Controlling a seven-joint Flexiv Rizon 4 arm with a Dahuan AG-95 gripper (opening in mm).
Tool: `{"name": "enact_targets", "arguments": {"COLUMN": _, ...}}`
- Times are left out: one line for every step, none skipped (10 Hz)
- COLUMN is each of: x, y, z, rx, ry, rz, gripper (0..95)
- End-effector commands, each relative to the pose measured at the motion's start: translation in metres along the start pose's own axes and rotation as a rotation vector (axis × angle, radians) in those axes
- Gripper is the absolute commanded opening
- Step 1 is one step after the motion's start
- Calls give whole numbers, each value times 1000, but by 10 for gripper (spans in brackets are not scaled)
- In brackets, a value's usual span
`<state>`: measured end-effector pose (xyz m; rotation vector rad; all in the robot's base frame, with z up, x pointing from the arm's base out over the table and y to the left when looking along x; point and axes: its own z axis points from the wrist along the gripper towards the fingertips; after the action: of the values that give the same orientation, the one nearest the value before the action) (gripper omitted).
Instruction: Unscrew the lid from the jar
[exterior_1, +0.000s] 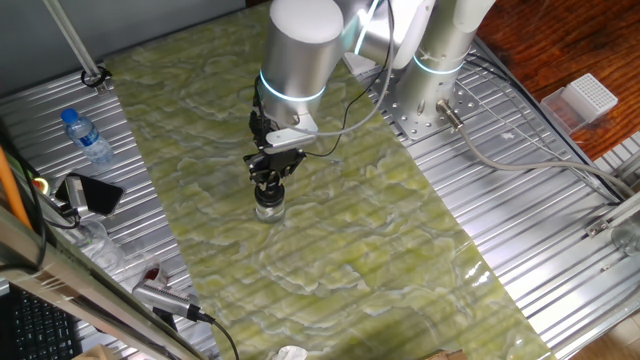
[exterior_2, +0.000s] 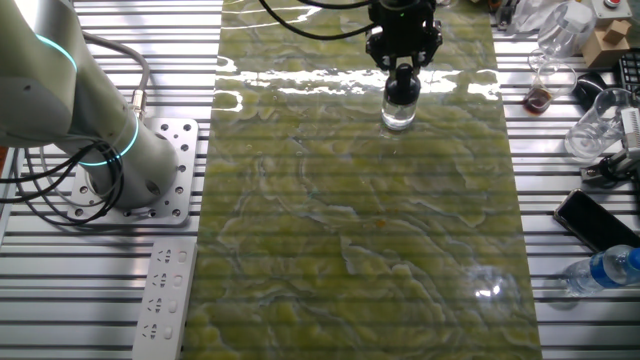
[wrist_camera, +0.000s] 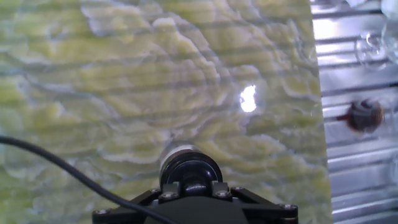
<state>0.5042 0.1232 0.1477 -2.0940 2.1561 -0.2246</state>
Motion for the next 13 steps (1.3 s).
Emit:
{"name": "enact_targets", "arguments": {"x": 0, "y": 0, "z": 0, "rx": -1, "ry": -1, "rz": 7, "gripper": 0}}
{"name": "enact_targets", "arguments": {"x": 0, "y": 0, "z": 0, "rx": -1, "ry": 1, "rz": 13, "gripper": 0}}
{"name": "enact_targets", "arguments": {"x": 0, "y": 0, "z": 0, "rx": -1, "ry": 1, "rz": 16, "gripper": 0}}
{"name": "enact_targets", "arguments": {"x": 0, "y": 0, "z": 0, "rx": -5, "ry": 1, "rz": 29, "gripper": 0}}
{"name": "enact_targets", "arguments": {"x": 0, "y": 0, "z": 0, "rx": -8, "ry": 1, "rz": 38, "gripper": 0}}
{"name": "enact_targets", "arguments": {"x": 0, "y": 0, "z": 0, "rx": -8, "ry": 0, "rz": 59, "gripper": 0}}
{"name": "enact_targets", "arguments": {"x": 0, "y": 0, "z": 1, "rx": -9, "ry": 0, "rz": 77, "gripper": 0}}
{"name": "enact_targets", "arguments": {"x": 0, "y": 0, "z": 2, "rx": -11, "ry": -1, "rz": 86, "gripper": 0}}
{"name": "enact_targets", "arguments": {"x": 0, "y": 0, "z": 3, "rx": -25, "ry": -1, "rz": 103, "gripper": 0}}
{"name": "enact_targets", "arguments": {"x": 0, "y": 0, "z": 5, "rx": -34, "ry": 0, "rz": 121, "gripper": 0}}
{"name": "enact_targets", "arguments": {"x": 0, "y": 0, "z": 8, "rx": -44, "ry": 0, "rz": 141, "gripper": 0}}
{"name": "enact_targets", "arguments": {"x": 0, "y": 1, "z": 9, "rx": -48, "ry": 1, "rz": 152, "gripper": 0}}
{"name": "enact_targets", "arguments": {"x": 1, "y": 0, "z": 9, "rx": -54, "ry": 3, "rz": 163, "gripper": 0}}
